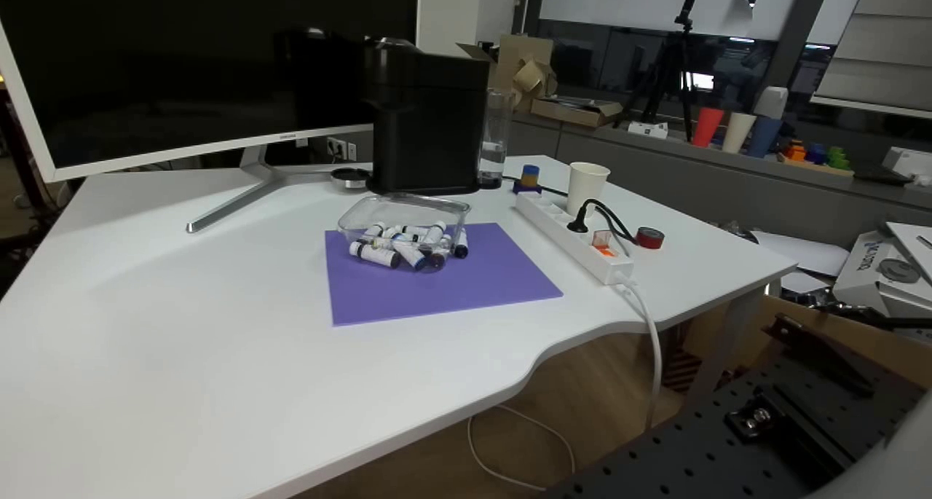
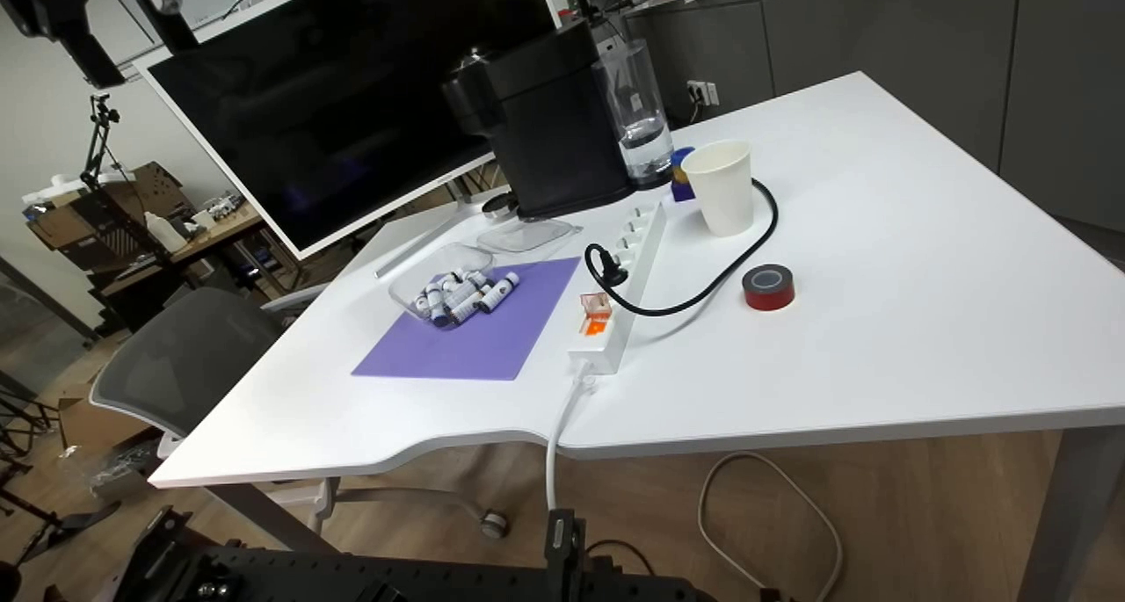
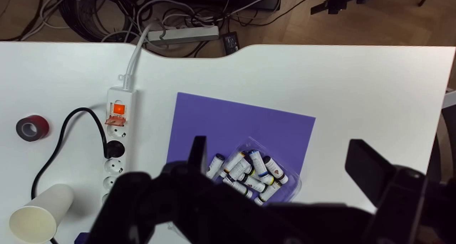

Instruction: Remove one bottle from the storage box

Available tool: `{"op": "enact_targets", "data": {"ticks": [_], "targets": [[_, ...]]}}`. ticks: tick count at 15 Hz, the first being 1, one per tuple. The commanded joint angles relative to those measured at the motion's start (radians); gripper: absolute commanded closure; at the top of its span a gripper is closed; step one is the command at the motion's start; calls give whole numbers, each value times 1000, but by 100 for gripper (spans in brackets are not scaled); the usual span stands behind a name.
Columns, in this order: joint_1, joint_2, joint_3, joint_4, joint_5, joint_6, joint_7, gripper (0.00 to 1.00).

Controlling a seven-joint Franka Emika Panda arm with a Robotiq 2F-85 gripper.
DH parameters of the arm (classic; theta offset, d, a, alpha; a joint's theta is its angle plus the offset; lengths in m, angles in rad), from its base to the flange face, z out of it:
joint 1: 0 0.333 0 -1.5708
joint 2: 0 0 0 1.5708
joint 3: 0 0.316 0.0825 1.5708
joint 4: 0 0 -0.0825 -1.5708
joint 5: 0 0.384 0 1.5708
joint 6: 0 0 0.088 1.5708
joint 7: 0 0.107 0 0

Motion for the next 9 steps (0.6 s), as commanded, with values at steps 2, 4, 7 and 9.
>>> {"op": "enact_targets", "data": {"ticks": [2,4,7,9], "targets": [[-3,1,2,2,1,-3,-2,0],[-7,8,5,2,-2,10,6,0],[-14,60,11,8,-24,101,10,0],[-14,117,18,18,-53,189,5,0]]}}
